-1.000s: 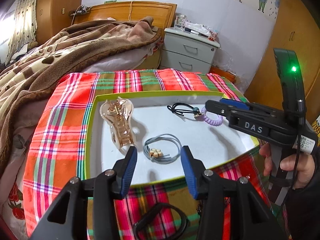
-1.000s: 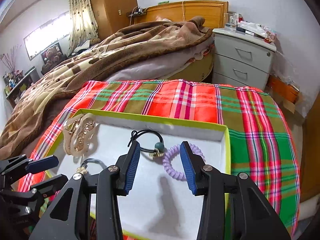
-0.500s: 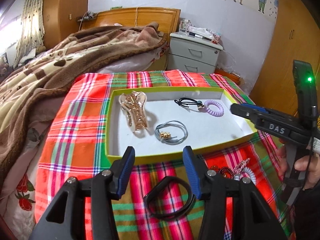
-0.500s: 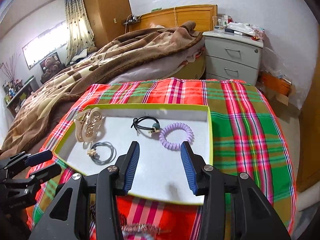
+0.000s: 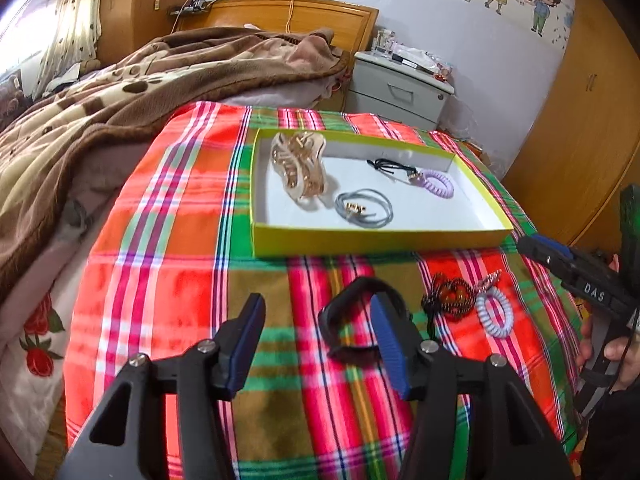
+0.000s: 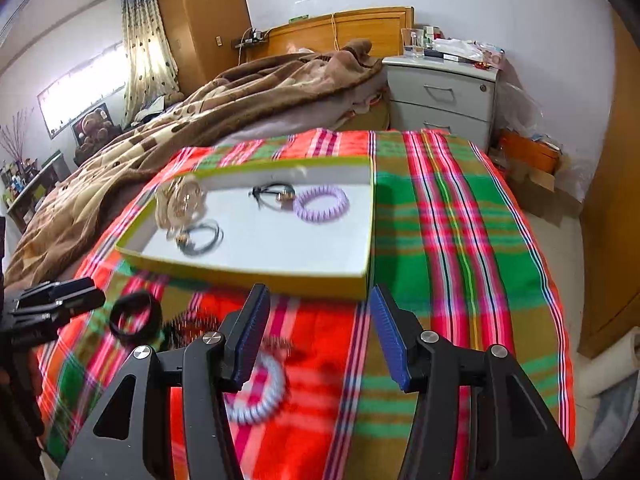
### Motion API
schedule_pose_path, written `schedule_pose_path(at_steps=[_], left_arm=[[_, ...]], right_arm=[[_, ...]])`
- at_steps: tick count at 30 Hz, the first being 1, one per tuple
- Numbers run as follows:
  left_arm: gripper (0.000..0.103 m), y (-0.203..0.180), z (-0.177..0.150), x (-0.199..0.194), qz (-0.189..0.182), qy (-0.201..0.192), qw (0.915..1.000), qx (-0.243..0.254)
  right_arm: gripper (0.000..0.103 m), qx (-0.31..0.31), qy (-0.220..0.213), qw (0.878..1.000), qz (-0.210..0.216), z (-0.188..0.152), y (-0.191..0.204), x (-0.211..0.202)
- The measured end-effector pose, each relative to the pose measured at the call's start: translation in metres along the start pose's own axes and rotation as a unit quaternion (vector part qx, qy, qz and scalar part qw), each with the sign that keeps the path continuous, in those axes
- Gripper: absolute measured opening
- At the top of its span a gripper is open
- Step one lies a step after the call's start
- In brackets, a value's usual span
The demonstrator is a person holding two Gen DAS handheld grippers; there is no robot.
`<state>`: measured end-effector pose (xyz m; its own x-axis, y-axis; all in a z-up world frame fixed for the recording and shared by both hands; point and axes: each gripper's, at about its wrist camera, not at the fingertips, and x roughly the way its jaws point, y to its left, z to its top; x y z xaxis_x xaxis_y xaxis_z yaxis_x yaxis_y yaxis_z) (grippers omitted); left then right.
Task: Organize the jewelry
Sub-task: 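Withdraw both open tools from the box toward the remaining jewelry, then close the left tool on the black band while the right tool grasps the white coil hair tie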
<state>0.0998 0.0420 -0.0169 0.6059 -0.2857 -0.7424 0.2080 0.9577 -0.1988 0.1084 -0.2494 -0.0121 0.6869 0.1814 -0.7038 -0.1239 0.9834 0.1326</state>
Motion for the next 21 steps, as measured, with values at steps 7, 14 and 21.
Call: schedule_pose_path(at_steps=[7,14,21], left_arm=[[0.057,0.003,-0.008,-0.001,-0.008,0.004,0.9999,-0.006],[0.057,0.011,-0.014,0.004,-0.006,0.026,0.9994,-0.024],[0.057,0.016,-0.018,0.003,-0.009,0.03,0.9991,-0.03]], right_arm=[[0.053,-0.007,0.028,1.0,-0.008,-0.027,0.002,-0.004],[0.053,-0.012,0.051,0.999,-0.004,-0.037,0.013,0.001],[0.053,-0.024,0.058,0.998,-0.006,-0.04,0.026,0.005]])
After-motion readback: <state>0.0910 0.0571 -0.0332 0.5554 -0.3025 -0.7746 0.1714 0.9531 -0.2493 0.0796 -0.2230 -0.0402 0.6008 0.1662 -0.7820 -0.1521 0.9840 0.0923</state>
